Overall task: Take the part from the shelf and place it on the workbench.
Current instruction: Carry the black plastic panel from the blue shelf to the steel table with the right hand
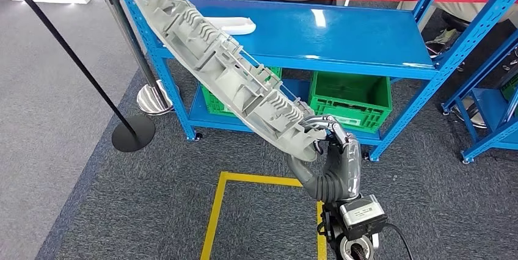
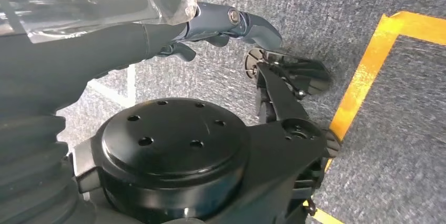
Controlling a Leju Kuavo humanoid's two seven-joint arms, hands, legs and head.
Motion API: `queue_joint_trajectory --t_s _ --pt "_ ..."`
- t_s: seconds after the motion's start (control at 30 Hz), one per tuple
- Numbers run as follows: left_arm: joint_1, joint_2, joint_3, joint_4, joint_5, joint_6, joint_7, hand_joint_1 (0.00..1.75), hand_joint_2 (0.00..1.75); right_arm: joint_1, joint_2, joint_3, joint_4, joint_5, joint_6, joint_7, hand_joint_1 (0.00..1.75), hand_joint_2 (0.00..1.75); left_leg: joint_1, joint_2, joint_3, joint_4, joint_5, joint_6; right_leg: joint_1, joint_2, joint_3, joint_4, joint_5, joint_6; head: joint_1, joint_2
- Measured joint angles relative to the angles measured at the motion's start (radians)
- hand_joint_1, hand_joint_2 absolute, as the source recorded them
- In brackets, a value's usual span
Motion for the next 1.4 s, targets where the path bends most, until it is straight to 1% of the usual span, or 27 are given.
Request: queue_joint_trajectory --t_s 0.07,0.1,0.17,0.23,0.27,0.3,0.33,0.4,0.47,0.5,0.57,0.63,0.67,0.73,0.77,0.8,0.83,0.87,0.93,1.0,1.07,1.13,1.17,1.23,1.3,1.33,1.4 --pt "0.002 -0.001 0.000 0.000 -0.004 0.001 0.000 0.00 1.75 0.000 0.002 -0.001 -0.001 0.000 0.000 0.000 1.75 1.75 -0.003 0.001 -0.012 -0.006 0.011 0.018 -0.003 0.000 -0.006 -0.001 0.012 0.013 0.000 0.000" --pt "0.003 -0.001 0.000 0.000 -0.006 0.002 0.000 0.00 1.75 0.000 0.002 -0.001 -0.002 0.000 -0.001 0.000 1.75 1.75 -0.002 0.003 -0.022 -0.007 0.020 0.029 -0.005 0.000 -0.014 0.008 0.001 0.018 0.001 0.000" --pt "0.003 -0.001 0.000 0.000 -0.011 0.002 0.000 0.00 1.75 0.002 0.002 -0.002 -0.004 0.000 -0.003 0.000 1.75 1.75 0.000 0.010 -0.045 -0.010 0.041 0.047 -0.007 0.001 -0.042 0.078 -0.071 0.026 0.006 0.000" --pt "0.003 -0.001 0.000 0.000 -0.013 0.003 0.000 0.00 1.75 0.005 0.002 -0.002 -0.005 -0.001 -0.006 0.000 1.75 1.75 -0.003 0.014 -0.069 -0.008 0.060 0.053 -0.007 0.001 -0.078 0.209 -0.163 0.031 0.009 0.000" --pt "0.003 -0.001 0.000 0.000 -0.013 0.002 0.000 0.00 1.75 0.007 0.001 -0.003 -0.005 -0.002 -0.008 0.000 1.75 1.75 -0.004 0.015 -0.081 -0.006 0.070 0.054 -0.007 0.002 -0.085 0.264 -0.185 0.032 0.010 0.000" --pt "0.003 -0.001 0.000 0.000 -0.014 0.002 0.000 0.00 1.75 0.008 0.001 -0.003 -0.005 -0.005 -0.011 -0.001 1.75 1.75 -0.005 0.016 -0.094 -0.002 0.078 0.053 -0.007 0.002 -0.077 0.289 -0.184 0.031 0.010 0.000" --pt "0.003 -0.001 0.000 0.000 -0.014 0.002 0.000 0.00 1.75 0.010 0.001 -0.003 -0.006 -0.009 -0.015 -0.001 1.75 1.75 -0.006 0.017 -0.106 0.002 0.086 0.052 -0.007 0.002 -0.051 0.275 -0.164 0.029 0.010 0.000" --pt "0.003 -0.002 -0.001 0.000 -0.015 0.001 0.000 0.00 1.75 0.012 0.001 -0.004 -0.009 -0.015 -0.021 -0.002 1.75 1.75 -0.006 0.016 -0.129 0.013 0.098 0.048 -0.006 0.002 0.045 0.149 -0.122 0.022 0.011 0.000" --pt "0.003 -0.003 -0.003 0.000 -0.016 0.000 0.000 0.00 1.75 0.014 0.001 -0.004 -0.016 -0.015 -0.023 -0.003 1.75 1.75 -0.007 0.016 -0.144 0.021 0.110 0.038 -0.003 0.002 0.123 0.020 -0.120 0.014 0.010 0.000" --pt "0.003 -0.004 -0.005 0.000 -0.018 0.000 0.000 0.00 1.75 0.015 0.002 -0.004 -0.019 -0.016 -0.025 -0.003 1.75 1.75 -0.007 0.016 -0.148 0.022 0.117 0.032 0.000 0.003 0.137 -0.009 -0.128 0.011 0.010 0.000" --pt "0.003 -0.005 -0.008 0.000 -0.020 0.000 0.000 0.00 1.75 0.019 0.002 -0.004 -0.026 -0.017 -0.029 -0.004 1.75 1.75 -0.005 0.016 -0.154 0.020 0.130 0.019 0.001 0.003 0.130 -0.016 -0.120 -0.001 0.011 0.000" --pt "0.003 -0.006 -0.010 0.000 -0.020 0.000 0.000 0.00 1.75 0.021 0.002 -0.004 -0.029 -0.018 -0.033 -0.005 1.75 1.75 -0.003 0.013 -0.166 0.042 0.102 0.007 -0.002 0.000 0.117 -0.018 -0.104 -0.017 0.010 0.000" --pt "0.003 -0.006 -0.011 0.000 -0.020 0.000 0.000 0.00 1.75 0.021 0.002 -0.004 -0.030 -0.019 -0.033 -0.005 1.75 1.75 -0.001 0.012 -0.180 0.082 0.063 0.001 -0.004 -0.001 0.109 -0.019 -0.094 -0.023 0.009 0.000" --pt "0.002 -0.005 -0.013 0.000 -0.018 -0.001 0.000 0.00 1.75 0.022 0.002 -0.005 -0.032 -0.019 -0.034 -0.005 1.75 1.75 0.000 0.010 -0.218 0.209 -0.030 -0.008 -0.004 -0.002 0.087 -0.018 -0.075 -0.029 0.006 0.000" --pt "0.002 -0.005 -0.014 0.000 -0.017 -0.001 -0.001 0.00 1.75 0.023 0.002 -0.005 -0.032 -0.019 -0.035 -0.005 1.75 1.75 0.001 0.010 -0.231 0.269 -0.057 -0.011 -0.004 -0.002 0.076 -0.017 -0.065 -0.029 0.006 0.000" --pt "0.002 -0.005 -0.015 0.000 -0.016 -0.001 -0.001 0.00 1.75 0.024 0.002 -0.005 -0.032 -0.019 -0.035 -0.005 1.75 1.75 0.001 0.010 -0.230 0.300 -0.064 -0.012 -0.004 -0.002 0.063 -0.016 -0.057 -0.027 0.006 0.000" --pt "0.001 -0.005 -0.016 0.000 -0.015 -0.001 -0.001 0.00 1.75 0.026 0.002 -0.005 -0.032 -0.019 -0.035 -0.005 1.75 1.75 0.001 0.010 -0.210 0.293 -0.051 -0.013 -0.004 -0.002 0.052 -0.015 -0.049 -0.026 0.006 0.000" --pt "0.001 -0.005 -0.016 0.000 -0.016 -0.001 -0.001 0.00 1.75 0.027 0.002 -0.005 -0.033 -0.019 -0.035 -0.005 1.75 1.75 0.002 0.010 -0.170 0.246 -0.025 -0.012 -0.004 -0.002 0.042 -0.013 -0.042 -0.023 0.006 0.000" --pt "0.001 -0.005 -0.017 0.000 -0.016 -0.001 0.000 0.00 1.75 0.028 0.002 -0.005 -0.034 -0.019 -0.035 -0.005 1.75 1.75 0.003 0.008 -0.067 0.094 0.013 -0.007 -0.003 -0.001 0.027 -0.010 -0.030 -0.016 0.006 0.000" --pt "0.001 -0.005 -0.018 0.000 -0.017 0.001 -0.004 0.00 1.75 0.028 0.003 -0.005 -0.035 -0.019 -0.037 -0.006 1.75 1.75 -0.001 0.003 -0.014 0.000 0.016 -0.001 -0.002 -0.001 0.016 -0.009 -0.019 -0.004 0.007 0.000" --pt "0.003 -0.005 -0.018 0.000 -0.013 0.005 -0.020 0.00 1.75 0.029 0.003 -0.005 -0.038 -0.020 -0.042 -0.006 1.75 1.75 -0.004 0.001 -0.017 -0.015 0.015 0.010 -0.002 -0.002 0.007 -0.011 -0.007 0.009 0.007 0.000" --pt "0.004 -0.006 -0.017 0.000 -0.004 0.009 -0.037 0.00 1.75 0.032 0.003 -0.005 -0.040 -0.026 -0.047 -0.007 1.75 1.75 -0.001 0.005 -0.026 -0.021 0.026 0.029 -0.004 -0.002 -0.009 0.008 -0.020 0.019 0.009 0.000" --pt "0.004 -0.006 -0.017 0.000 -0.002 0.009 -0.042 0.00 1.75 0.034 0.002 -0.005 -0.040 -0.030 -0.049 -0.008 1.75 1.75 0.000 0.008 -0.031 -0.023 0.033 0.037 -0.004 -0.001 -0.025 0.044 -0.047 0.023 0.011 0.000" --pt "0.004 -0.006 -0.017 0.000 -0.001 0.009 -0.047 0.00 1.75 0.037 0.002 -0.005 -0.041 -0.036 -0.055 -0.009 1.75 1.75 0.000 0.012 -0.043 -0.022 0.044 0.045 -0.004 0.000 -0.078 0.180 -0.126 0.030 0.015 0.000" --pt "0.004 -0.006 -0.016 0.000 -0.001 0.009 -0.050 0.00 1.75 0.041 0.001 -0.005 -0.041 -0.038 -0.061 -0.010 1.75 1.75 -0.002 0.015 -0.054 -0.019 0.051 0.046 -0.004 0.000 -0.111 0.289 -0.169 0.033 0.016 0.000" --pt "0.004 -0.007 -0.016 0.000 -0.002 0.009 -0.051 0.00 1.75 0.043 0.001 -0.005 -0.041 -0.039 -0.065 -0.010 1.75 1.75 -0.003 0.015 -0.059 -0.017 0.054 0.045 -0.004 0.000 -0.099 0.288 -0.164 0.032 0.016 0.000" --pt "0.004 -0.007 -0.016 0.000 -0.006 0.008 -0.054 0.00 1.75 0.046 0.001 -0.006 -0.044 -0.039 -0.072 -0.010 1.75 1.75 -0.002 0.015 -0.064 -0.011 0.055 0.042 -0.005 0.000 -0.018 0.166 -0.113 0.027 0.016 0.000"
